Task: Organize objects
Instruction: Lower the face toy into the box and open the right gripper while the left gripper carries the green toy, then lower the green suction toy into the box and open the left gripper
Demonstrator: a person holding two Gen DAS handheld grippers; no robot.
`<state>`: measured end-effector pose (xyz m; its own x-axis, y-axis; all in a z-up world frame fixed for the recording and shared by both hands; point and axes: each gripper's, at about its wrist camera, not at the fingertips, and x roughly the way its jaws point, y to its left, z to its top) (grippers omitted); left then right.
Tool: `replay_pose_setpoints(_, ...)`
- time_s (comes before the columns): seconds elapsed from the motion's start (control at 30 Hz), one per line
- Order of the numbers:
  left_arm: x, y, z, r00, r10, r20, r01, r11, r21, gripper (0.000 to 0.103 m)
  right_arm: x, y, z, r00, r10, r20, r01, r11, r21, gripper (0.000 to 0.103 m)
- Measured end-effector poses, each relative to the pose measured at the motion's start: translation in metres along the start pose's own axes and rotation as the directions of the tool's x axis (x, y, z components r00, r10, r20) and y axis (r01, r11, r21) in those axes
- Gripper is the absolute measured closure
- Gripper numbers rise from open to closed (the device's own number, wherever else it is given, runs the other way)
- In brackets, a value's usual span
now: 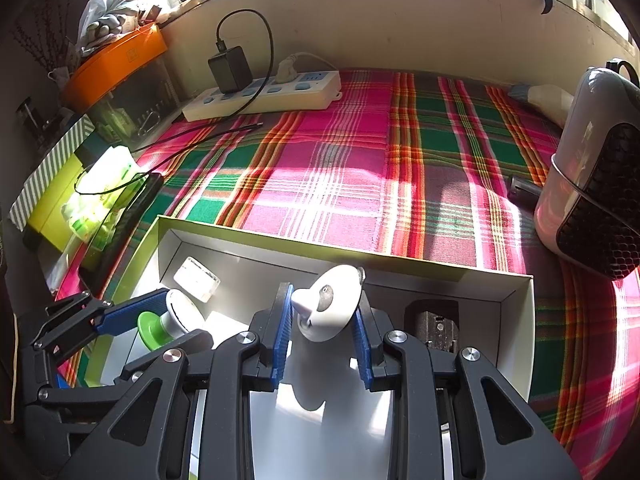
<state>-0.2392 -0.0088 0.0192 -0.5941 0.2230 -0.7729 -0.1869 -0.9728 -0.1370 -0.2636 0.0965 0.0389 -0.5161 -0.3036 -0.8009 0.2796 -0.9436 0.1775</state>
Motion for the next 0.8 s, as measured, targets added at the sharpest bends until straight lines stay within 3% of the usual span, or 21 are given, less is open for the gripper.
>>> replay_pose_setpoints(0.23,0.0006,-0.0008,-0.0003,1.000,0.001,0.000,-0.001,1.000,0.001,0.062,0.0002,0.0000,0.0000,1.000,-0.003,-0.003,0.003,1.000,-0.001,0.074)
replay_pose_setpoints(0.8,-0.0021,0.0009,-0.0049,1.000,-0.005,-0.001,0.005,1.000,0.010,0.062,-0.0006,-0.0014,0.0008,1.000,-0.002,-0.002,0.002,1.000,0.012,0.058)
